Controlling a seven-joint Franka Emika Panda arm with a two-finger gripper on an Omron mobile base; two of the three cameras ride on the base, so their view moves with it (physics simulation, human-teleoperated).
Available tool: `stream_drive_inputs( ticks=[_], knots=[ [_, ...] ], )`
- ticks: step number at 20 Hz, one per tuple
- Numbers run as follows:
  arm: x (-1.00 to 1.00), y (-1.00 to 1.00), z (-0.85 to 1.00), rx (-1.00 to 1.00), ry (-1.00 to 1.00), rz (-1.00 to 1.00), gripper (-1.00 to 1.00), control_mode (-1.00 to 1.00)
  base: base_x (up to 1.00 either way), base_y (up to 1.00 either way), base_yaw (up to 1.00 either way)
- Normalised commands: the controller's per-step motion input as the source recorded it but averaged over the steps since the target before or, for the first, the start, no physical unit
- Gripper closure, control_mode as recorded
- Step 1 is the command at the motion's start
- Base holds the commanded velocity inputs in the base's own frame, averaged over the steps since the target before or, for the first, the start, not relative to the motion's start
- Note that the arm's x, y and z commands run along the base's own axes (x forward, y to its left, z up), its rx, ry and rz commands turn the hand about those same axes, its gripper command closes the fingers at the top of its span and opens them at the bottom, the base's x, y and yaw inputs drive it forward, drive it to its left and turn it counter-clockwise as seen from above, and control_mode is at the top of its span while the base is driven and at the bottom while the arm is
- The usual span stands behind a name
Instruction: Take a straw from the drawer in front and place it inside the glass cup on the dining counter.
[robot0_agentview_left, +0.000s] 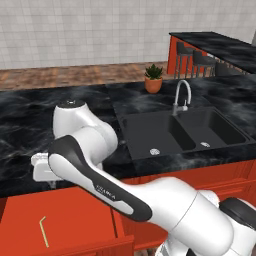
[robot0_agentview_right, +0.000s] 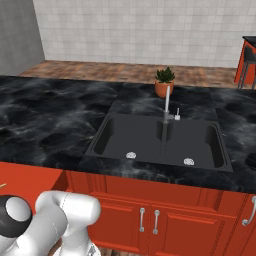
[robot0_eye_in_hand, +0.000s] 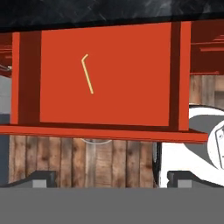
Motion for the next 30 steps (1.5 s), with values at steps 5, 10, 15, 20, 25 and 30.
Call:
stream_drive_inputs(
  ticks=[5, 10, 15, 20, 25, 30],
  knots=[
    [0.11, 0.00, -0.45, -0.10, 0.00, 0.00, -1.00, -1.00, 0.00, 0.00, 0.00],
    [0.18, 0.00, -0.28, -0.09, 0.00, 0.00, -1.00, -1.00, 0.00, 0.00, 0.00],
    [0.25, 0.00, -0.23, -0.09, 0.00, 0.00, -1.00, -1.00, 0.00, 0.00, 0.00],
    [0.13, 0.00, -0.36, -0.08, 0.00, 0.00, -1.00, -1.00, 0.00, 0.00, 0.00],
    [0.00, 0.03, -0.43, -0.02, 0.00, 0.00, -1.00, -1.00, 0.00, 0.00, 0.00],
    [0.03, 0.03, -0.48, 0.00, 0.00, 0.00, -1.00, -1.00, 0.00, 0.00, 0.00]
  ],
)
